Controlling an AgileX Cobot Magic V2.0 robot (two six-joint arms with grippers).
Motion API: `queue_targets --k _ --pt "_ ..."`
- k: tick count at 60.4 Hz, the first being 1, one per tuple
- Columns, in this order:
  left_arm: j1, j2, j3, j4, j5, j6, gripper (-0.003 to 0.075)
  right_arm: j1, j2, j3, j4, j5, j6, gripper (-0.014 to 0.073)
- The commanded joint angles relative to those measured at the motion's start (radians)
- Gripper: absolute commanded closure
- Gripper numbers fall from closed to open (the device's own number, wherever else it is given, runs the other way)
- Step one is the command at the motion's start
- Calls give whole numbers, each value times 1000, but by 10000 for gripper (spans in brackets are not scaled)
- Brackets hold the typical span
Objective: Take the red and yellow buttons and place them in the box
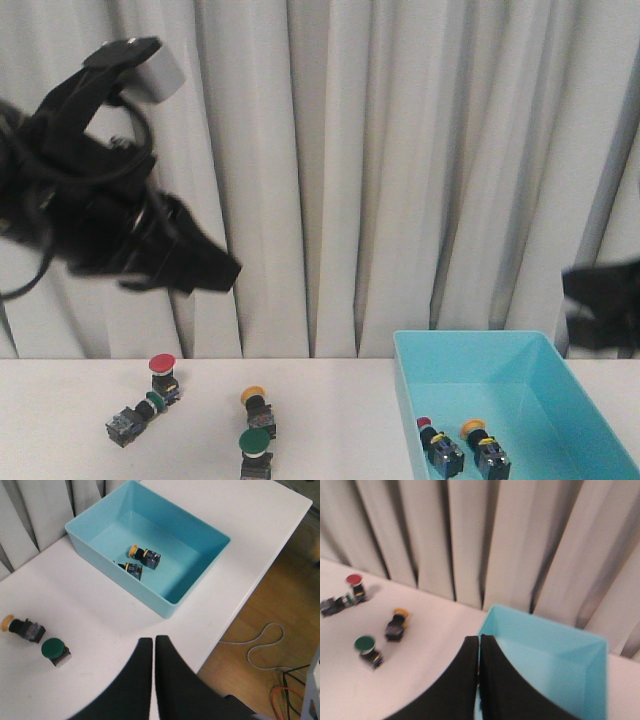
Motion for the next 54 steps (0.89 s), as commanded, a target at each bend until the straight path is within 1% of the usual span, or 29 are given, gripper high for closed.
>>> queue_targets --k 1,5,12,19,26,31,36,54 --pt "-5 -101 80 -6 -92 4 727 -3 -122 126 80 -73 -89 601" --pt "-5 -165 196 12 -152 6 727 -3 -185 234 95 -104 -107 601" --pt "-5 -288 411 21 -275 1 727 -3 -282 379 102 -103 -107 601" --pt "-5 -402 637 21 -416 -7 727 -3 -357 472 102 -84 -106 601" --pt "-5 -489 782 21 -535 -56 727 -3 -404 530 104 -42 -106 601" --pt "-5 -531 830 21 -568 -88 727 -3 -418 553 104 -13 -106 601" --pt "-5 -558 853 21 -568 -90 727 -3 -420 556 104 18 -106 601" --pt "-5 -565 860 21 -544 -89 727 -3 -420 556 104 36 -106 601"
